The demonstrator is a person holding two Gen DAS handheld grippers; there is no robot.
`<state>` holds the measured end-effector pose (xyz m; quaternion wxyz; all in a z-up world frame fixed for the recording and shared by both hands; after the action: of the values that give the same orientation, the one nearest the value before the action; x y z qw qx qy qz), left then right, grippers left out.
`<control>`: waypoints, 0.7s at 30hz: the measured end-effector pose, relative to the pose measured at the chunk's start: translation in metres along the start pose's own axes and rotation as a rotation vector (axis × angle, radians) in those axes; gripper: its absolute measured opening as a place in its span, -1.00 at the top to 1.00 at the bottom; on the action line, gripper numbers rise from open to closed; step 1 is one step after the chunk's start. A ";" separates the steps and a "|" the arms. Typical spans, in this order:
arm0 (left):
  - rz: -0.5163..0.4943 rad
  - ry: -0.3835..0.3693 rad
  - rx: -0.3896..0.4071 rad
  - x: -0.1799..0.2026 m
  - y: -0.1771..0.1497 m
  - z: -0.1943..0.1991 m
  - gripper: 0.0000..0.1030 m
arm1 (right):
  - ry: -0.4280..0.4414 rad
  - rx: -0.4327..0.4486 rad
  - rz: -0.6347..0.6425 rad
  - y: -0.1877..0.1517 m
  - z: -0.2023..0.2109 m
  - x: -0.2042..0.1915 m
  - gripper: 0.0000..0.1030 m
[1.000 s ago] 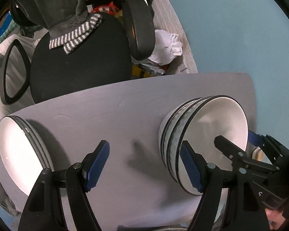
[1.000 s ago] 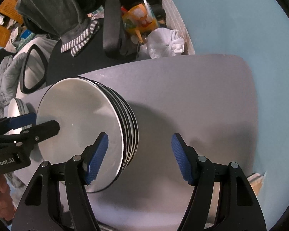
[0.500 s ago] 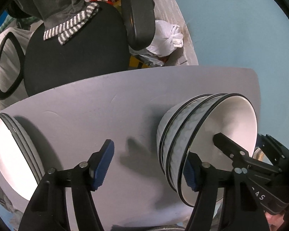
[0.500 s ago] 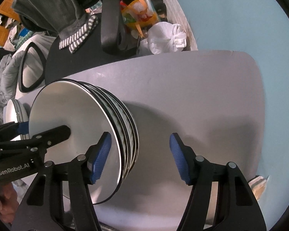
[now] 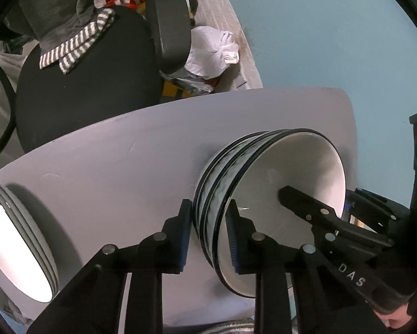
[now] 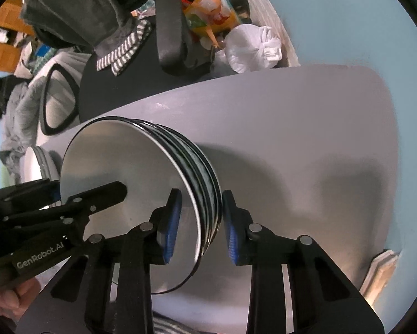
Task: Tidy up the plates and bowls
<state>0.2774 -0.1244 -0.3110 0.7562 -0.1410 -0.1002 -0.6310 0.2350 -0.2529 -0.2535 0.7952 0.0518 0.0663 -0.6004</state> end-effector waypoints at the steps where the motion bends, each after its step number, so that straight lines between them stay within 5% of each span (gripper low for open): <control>1: 0.002 -0.002 -0.002 0.000 0.000 0.000 0.54 | -0.004 0.000 0.003 0.000 0.000 0.000 0.45; 21: -0.033 0.035 0.003 0.001 -0.007 0.006 0.64 | -0.053 0.000 0.002 0.002 0.001 0.000 0.62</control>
<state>0.2713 -0.1241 -0.3043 0.7476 -0.1272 -0.0904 -0.6455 0.2369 -0.2525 -0.2529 0.7972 0.0360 0.0448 -0.6010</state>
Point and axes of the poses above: each gripper's, at about its wrist camera, not at the fingertips, and z roughly against the way its jaws point, x to its right, y to its top, the point moved 6 cm from there along -z, roughly the way its jaws point, and after that the axes turned 1 degree about z, right-handed, at the moved point
